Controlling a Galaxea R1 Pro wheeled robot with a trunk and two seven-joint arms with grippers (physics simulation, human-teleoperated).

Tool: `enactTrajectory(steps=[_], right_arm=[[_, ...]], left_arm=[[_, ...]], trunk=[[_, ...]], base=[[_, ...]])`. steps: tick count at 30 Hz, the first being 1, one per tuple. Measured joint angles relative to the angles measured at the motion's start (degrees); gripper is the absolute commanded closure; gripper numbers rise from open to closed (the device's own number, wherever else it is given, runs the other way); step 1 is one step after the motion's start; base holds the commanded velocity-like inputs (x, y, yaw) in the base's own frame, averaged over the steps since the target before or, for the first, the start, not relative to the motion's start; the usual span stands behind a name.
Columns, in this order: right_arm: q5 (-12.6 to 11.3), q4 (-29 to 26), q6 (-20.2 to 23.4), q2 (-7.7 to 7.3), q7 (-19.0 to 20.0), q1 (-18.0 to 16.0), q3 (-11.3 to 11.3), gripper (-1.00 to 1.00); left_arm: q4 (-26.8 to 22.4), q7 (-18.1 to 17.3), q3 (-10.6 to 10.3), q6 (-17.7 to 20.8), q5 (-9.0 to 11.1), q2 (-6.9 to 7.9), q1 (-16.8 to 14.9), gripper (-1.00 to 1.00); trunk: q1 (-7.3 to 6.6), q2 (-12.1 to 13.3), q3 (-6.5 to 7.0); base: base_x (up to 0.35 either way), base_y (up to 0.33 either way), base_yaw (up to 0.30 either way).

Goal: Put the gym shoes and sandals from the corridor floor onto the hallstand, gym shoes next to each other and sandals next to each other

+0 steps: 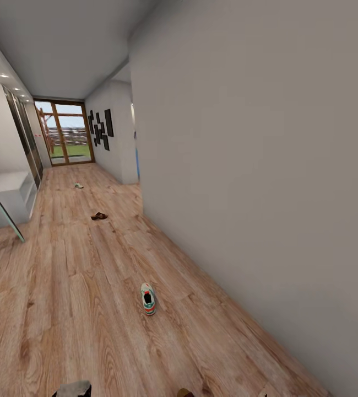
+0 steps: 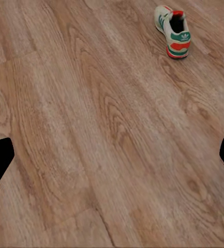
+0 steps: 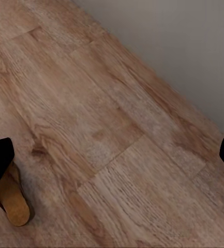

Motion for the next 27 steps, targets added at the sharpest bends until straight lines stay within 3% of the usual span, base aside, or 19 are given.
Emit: enactTrajectory(steps=[8, 9, 18, 27], right_arm=[[6.2, -4.6, 2.3, 0.16, 0.1, -2.7, 0.1, -1.0], [7.7, -5.1, 6.1, 0.36, 0.1, -5.1, 0.1, -1.0], [8.7, -5.2, 15.2, 0.67, 0.2, -12.3, 0.1, -1.0], [8.8, -5.5, 18.4, 0.76, 0.3, -15.8, 0.2, -1.0]], left_arm=[[-0.1, -0.8, -0.1, 7.9, 0.0, 0.34, -5.2, -1.0], [-0.3, -1.0, -0.1, 11.0, 0.0, 0.27, -6.5, -1.0], [-0.5, -1.4, -0.3, 13.5, 0.0, -0.31, -9.2, -1.0], [-0.5, -4.1, -0.5, 14.0, 0.0, -0.01, -11.2, -1.0]], trunk=[[0.0, 0.0, 0.0], [0.0, 0.0, 0.01], [0.0, 0.0, 0.0], [0.0, 0.0, 0.0]], base=[[0.0, 0.0, 0.0], [0.0, 0.0, 0.0], [0.0, 0.0, 0.0], [0.0, 0.0, 0.0]])
